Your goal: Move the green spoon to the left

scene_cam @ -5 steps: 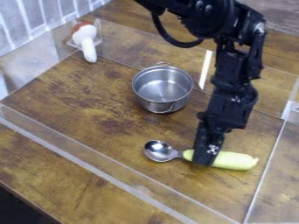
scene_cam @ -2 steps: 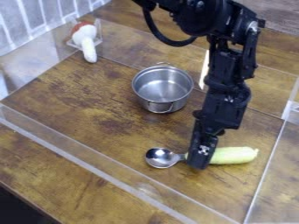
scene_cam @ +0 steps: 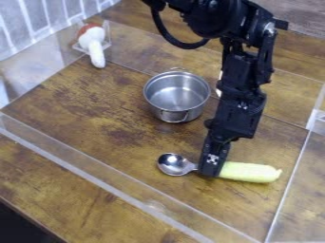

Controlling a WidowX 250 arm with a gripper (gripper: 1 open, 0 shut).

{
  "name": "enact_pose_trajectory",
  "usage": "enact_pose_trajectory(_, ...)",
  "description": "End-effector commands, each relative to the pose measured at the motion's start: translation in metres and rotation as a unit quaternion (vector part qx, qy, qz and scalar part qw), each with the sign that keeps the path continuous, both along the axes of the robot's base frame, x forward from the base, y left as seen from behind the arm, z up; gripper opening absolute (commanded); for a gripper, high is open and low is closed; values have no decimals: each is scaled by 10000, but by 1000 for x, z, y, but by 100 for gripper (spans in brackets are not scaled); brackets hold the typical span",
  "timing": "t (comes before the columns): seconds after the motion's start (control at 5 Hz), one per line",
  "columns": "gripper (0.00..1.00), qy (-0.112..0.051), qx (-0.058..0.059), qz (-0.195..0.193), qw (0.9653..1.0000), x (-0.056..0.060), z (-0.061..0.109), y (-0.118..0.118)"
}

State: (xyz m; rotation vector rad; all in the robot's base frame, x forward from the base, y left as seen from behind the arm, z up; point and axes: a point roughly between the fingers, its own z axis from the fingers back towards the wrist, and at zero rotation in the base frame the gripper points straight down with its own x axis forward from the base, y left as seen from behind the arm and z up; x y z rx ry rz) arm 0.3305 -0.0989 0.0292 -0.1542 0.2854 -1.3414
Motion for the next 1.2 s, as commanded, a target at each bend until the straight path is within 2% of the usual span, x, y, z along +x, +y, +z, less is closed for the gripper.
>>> enact_pose_trajectory(0.0,0,-372,-98,76,9992,5,26,16)
enact_pose_trajectory(0.2,0,-362,-107,71,9993,3,24,23)
enact_pose_trajectory(0.6,0,-357,-120,-467,9982,2,23,39)
enact_pose_trajectory(1.0,0,-401,-40,225,9989,-9,21,10)
